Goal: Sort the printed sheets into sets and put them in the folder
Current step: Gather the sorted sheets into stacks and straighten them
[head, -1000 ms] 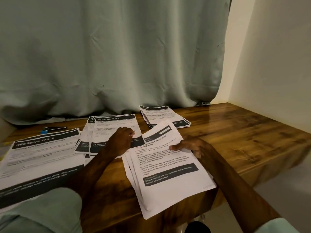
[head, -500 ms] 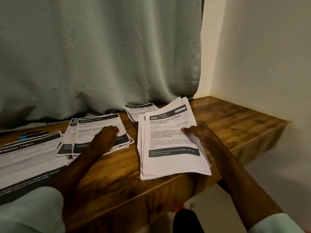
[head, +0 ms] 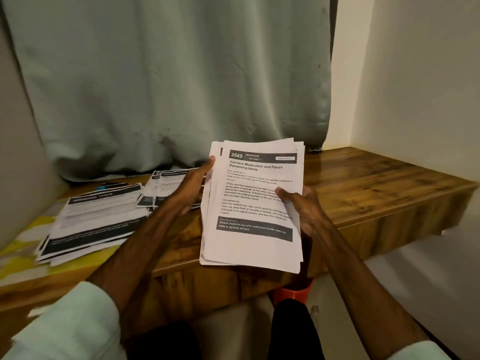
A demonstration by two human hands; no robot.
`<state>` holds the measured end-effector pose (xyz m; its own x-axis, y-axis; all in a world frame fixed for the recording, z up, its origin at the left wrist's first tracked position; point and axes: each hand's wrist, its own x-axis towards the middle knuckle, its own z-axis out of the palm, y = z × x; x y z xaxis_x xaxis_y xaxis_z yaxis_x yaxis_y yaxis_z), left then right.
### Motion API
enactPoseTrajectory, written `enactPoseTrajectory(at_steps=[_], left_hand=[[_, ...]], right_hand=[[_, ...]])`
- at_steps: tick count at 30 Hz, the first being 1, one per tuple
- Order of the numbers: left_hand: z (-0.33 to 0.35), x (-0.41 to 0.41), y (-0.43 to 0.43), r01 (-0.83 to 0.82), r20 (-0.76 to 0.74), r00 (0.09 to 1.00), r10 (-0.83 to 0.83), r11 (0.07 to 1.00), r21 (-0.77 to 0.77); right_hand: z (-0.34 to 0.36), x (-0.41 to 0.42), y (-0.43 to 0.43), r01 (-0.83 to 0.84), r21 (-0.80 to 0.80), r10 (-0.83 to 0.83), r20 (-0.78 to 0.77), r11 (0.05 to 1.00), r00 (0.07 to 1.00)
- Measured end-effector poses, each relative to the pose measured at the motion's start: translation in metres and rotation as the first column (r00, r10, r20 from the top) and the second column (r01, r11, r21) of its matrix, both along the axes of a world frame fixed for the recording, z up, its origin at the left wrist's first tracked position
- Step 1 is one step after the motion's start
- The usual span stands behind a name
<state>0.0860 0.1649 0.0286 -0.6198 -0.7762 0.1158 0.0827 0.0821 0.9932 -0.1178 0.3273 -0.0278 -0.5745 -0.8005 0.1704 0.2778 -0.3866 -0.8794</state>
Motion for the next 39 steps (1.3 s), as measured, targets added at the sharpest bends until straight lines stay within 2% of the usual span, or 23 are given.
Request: enactPoseTrajectory(at_steps=[3, 8, 12, 15, 24, 32, 39], left_hand=[[-0.013, 0.026, 0.029, 0.041, -0.114, 0.993, -0.032, 0.996, 0.082], [-0.029, 0.067, 0.059, -0.145, -0.147, 0.978, 0.148, 0.989, 0.025], [-0.043, 0.093, 0.082, -0.124, -0.156, 0.979, 0.132, 0.990, 0.059], [-0.051, 0.104, 0.092, -0.165, -0.162, 0.974, 0.159, 0.986, -0.018], [-0.064, 0.105, 0.076, -0.268, -0.181, 0.954, 0.237, 0.949, -0.169], [-0.090, 0.103, 0.069, -0.285, -0.163, 0.953, 0.257, 0.941, -0.183], [-0.085, 0.093, 0.047, -0.269, -0.120, 0.961, 0.250, 0.945, -0.184]], right_hand=[[-0.005, 0.024, 0.007, -0.053, -0.030, 0.053, -0.005, 0.998, 0.999], [-0.018, 0.060, 0.021, -0.111, -0.062, 0.111, -0.001, 0.992, 0.994], [-0.029, 0.082, 0.031, -0.076, -0.025, 0.073, -0.081, 0.997, 0.994], [-0.037, 0.090, 0.036, -0.058, 0.000, 0.058, -0.138, 0.998, 0.989], [-0.033, 0.089, 0.013, 0.021, 0.050, -0.003, -0.346, 0.999, 0.938], [-0.050, 0.087, 0.006, -0.013, 0.101, 0.044, -0.314, 0.995, 0.948], [-0.038, 0.072, -0.012, 0.010, 0.110, 0.037, -0.422, 0.994, 0.906]])
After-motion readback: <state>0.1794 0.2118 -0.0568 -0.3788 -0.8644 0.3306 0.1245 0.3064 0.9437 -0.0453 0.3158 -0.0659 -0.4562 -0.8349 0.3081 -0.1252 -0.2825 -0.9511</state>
